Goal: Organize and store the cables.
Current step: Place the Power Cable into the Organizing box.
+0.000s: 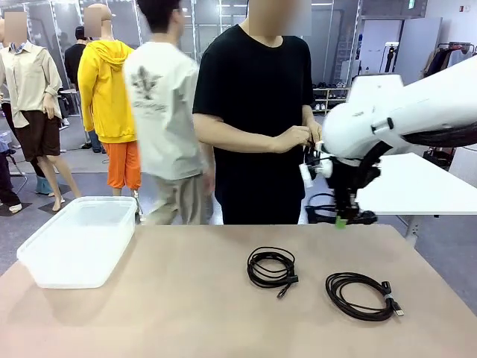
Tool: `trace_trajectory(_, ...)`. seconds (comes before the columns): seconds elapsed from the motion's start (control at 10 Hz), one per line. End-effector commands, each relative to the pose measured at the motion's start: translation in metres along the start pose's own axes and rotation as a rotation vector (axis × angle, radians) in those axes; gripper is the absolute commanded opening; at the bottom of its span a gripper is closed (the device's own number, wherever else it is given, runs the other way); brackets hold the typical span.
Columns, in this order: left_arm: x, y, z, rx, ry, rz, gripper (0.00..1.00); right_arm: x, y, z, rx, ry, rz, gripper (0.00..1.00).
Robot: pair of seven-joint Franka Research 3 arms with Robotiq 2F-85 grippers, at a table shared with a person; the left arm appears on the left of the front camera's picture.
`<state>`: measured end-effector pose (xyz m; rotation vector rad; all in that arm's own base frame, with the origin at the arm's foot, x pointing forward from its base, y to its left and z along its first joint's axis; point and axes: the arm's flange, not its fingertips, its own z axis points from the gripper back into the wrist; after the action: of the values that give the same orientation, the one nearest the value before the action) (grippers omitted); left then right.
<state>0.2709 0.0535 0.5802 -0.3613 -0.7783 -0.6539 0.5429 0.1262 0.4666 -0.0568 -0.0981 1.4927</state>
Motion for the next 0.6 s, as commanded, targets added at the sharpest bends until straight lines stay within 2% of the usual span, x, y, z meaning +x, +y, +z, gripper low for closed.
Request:
trace_trajectory(0.0,0.0,0.0,0.0,0.0,-0.001,-0.001,1.0,0.055,0.02,0.004,-0.019,0.039,0.04,0.17)
trace_trajectory(0.3,0.0,0.0,0.0,0.0,-0.001,-0.001,1.0,0.151,0.065,-0.007,-0.032,0.055,0.14,0.17)
trace_trajectory(0.5,0.0,0.0,0.0,0.0,-0.001,-0.001,1.0,0.198,0.098,-0.019,-0.043,0.075,0.181,0.17)
